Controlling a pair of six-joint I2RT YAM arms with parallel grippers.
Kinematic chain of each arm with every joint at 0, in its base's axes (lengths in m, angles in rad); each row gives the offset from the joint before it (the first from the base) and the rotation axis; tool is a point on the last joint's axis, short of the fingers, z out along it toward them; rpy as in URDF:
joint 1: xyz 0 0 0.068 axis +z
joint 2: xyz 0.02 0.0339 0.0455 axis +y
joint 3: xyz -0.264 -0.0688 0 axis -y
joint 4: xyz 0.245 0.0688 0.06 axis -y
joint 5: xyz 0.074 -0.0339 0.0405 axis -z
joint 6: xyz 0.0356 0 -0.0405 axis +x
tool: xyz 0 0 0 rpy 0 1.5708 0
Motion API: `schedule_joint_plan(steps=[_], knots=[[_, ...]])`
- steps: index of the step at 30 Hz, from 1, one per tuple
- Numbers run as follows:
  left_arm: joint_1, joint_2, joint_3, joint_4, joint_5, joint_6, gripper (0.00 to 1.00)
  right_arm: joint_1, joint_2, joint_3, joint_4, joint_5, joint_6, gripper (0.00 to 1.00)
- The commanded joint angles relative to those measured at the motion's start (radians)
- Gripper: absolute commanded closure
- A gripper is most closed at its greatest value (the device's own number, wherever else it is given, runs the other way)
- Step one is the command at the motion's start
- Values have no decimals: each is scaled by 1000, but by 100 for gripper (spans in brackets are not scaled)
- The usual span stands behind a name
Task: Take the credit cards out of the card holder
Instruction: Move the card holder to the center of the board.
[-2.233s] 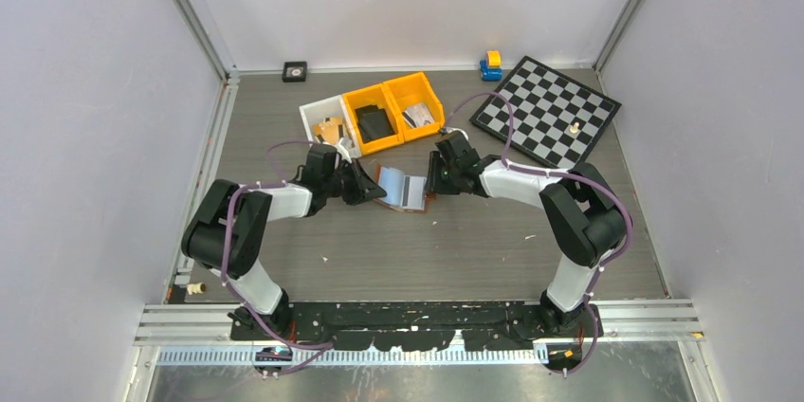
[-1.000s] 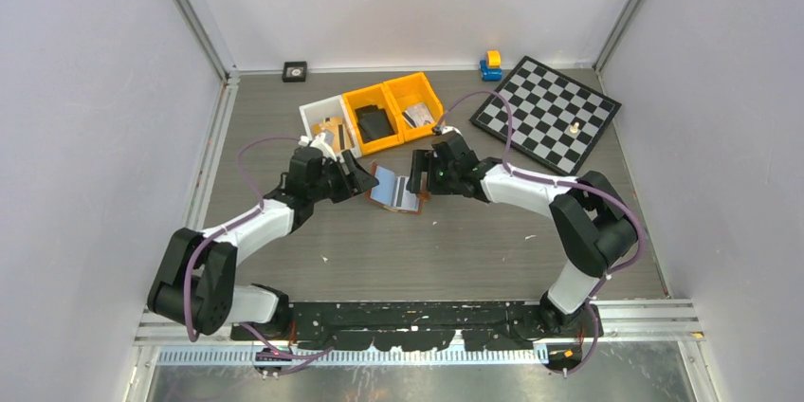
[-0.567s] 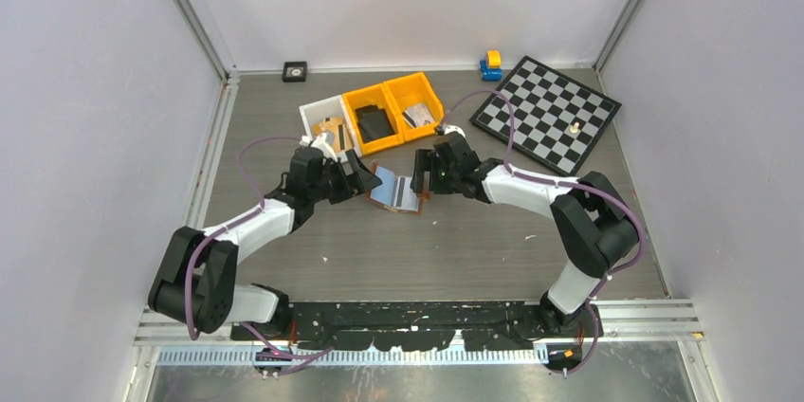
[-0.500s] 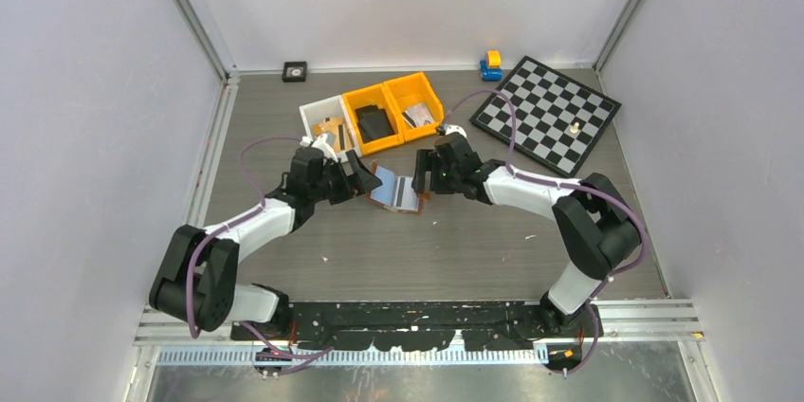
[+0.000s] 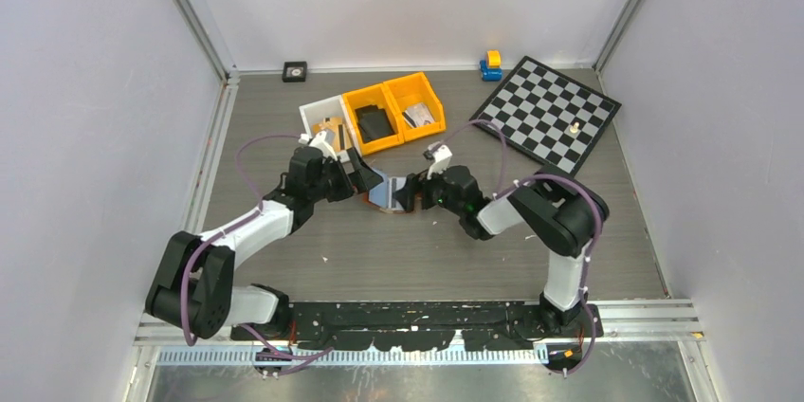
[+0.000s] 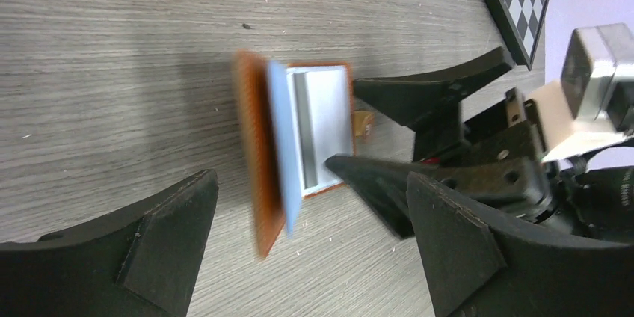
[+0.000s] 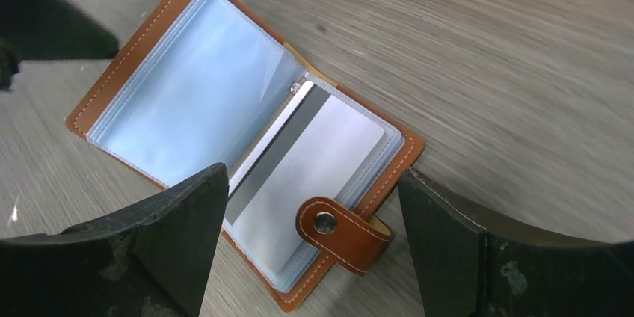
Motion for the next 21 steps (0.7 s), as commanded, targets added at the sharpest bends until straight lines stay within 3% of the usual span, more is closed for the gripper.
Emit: schedule_joint_plan(steps=[1,8,11,17,21], knots=[[-2,-41,-3,16,-29,24,0,96,74,81,69,-131,-265,11],[-2,-28,8,20,-8,16,0,115,161,187,-78,-141,-278,11],[-2,-27,10,13,-9,16,0,114,175,218,-149,-60,-252,11],[-2,-29,14,-5,-20,13,0,114,15,64,23,240,-233,11],[-2,-15,33,-47,-29,11,0,114,-175,58,-156,401,-158,11]])
